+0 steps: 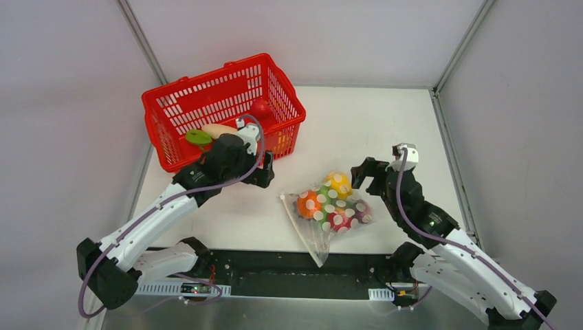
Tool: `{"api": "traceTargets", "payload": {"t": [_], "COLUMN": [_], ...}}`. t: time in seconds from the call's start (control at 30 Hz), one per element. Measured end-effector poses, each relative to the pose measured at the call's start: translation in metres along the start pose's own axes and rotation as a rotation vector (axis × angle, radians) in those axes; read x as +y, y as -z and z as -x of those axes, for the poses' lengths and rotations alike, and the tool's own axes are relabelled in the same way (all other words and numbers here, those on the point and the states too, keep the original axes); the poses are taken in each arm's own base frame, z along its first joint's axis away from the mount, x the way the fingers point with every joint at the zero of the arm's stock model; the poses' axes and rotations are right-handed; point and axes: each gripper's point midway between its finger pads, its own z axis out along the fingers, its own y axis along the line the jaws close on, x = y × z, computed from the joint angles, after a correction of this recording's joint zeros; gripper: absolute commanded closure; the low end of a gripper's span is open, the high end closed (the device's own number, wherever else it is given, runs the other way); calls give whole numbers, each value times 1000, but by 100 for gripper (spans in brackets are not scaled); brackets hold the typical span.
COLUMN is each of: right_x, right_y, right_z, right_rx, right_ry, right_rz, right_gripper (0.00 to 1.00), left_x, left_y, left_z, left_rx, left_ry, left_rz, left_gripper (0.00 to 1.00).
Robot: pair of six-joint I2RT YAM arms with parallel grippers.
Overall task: Place the food in the zip-top bag and seal the zipper
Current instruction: Move the bin to the center of the board, then reset both arms
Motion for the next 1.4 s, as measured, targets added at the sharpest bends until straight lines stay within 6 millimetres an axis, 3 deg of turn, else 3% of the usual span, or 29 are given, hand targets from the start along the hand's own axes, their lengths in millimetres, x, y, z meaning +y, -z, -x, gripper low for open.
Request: {"api": "traceTargets", "payload": {"t": [0.1,0.2,0.3,0.5,0.7,0.87,1.4], "right_x": [-9,-24,-39,-59,-47,-45,-38], "right_y": [-8,-18,-25,-34,-26,-14,-17], "right_z": [-3,-5,-4,13,14,15,12], "right_rx": [21,54,83,90,77,38,49], "right_ry": [-8,-25,-53,-139,-162,-171,-172], "right_rz": [-43,-99,-148,-188,-102,-64,-30], "right_gripper": [0,0,0,0,0,0,0], "left_x": [-21,-28,-24,4,37,54,60], "left_y": [19,47,75,122,120,117,117], "left_z": [4,6,11,32,23,11,6], "left_rx": [-81,-180,-301,-519,-503,-472,-460], "left_ry": [23,39,61,132,232,273,282], "left_rz": [-145,-227,-248,-153,26,119,155], "left_gripper": [1,1,1,1,1,1,1]}}
